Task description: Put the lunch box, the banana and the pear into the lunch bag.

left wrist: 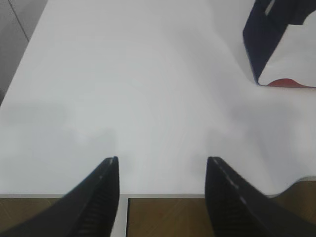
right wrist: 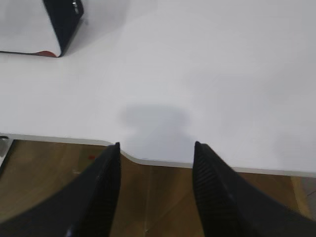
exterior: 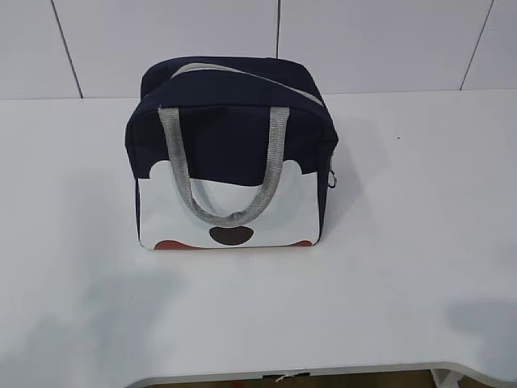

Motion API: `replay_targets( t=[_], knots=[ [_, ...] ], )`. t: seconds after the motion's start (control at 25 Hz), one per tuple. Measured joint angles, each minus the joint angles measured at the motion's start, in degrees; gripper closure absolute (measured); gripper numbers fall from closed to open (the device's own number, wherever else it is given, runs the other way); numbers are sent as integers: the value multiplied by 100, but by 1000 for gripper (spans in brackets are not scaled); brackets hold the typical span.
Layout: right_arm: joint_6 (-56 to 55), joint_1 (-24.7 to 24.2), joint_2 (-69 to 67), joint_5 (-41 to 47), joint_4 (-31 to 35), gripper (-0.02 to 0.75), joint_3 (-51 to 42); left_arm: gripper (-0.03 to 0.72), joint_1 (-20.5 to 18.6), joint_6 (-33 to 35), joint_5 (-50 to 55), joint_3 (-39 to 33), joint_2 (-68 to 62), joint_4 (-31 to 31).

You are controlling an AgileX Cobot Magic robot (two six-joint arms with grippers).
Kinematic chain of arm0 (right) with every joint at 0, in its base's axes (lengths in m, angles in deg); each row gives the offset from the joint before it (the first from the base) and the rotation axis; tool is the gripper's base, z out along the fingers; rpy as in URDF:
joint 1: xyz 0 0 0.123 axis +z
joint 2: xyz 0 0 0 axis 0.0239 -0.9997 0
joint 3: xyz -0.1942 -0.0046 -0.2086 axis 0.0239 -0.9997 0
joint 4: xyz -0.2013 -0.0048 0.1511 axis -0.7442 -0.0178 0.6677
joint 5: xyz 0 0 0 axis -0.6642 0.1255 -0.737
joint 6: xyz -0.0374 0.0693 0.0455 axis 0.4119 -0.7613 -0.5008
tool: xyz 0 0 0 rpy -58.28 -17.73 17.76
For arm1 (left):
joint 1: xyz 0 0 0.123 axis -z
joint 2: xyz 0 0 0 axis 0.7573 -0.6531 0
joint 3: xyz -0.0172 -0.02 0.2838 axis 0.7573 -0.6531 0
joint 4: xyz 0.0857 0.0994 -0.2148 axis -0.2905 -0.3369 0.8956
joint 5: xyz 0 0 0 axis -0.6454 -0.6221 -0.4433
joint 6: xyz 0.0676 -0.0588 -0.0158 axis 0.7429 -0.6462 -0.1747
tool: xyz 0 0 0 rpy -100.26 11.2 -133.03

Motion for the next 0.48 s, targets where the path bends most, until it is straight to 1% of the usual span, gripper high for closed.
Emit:
replay_targets(
  t=[0.08,0.16,0.48],
  knots=[
    [0,-317,0,0,0,337,0,290,-167,0,0,0,0,0],
    [0,-422,0,0,-3,337,0,300,-236,0,0,0,0,0],
    [0,-356,0,0,-3,337,0,342,-236,0,0,0,0,0]
  ],
)
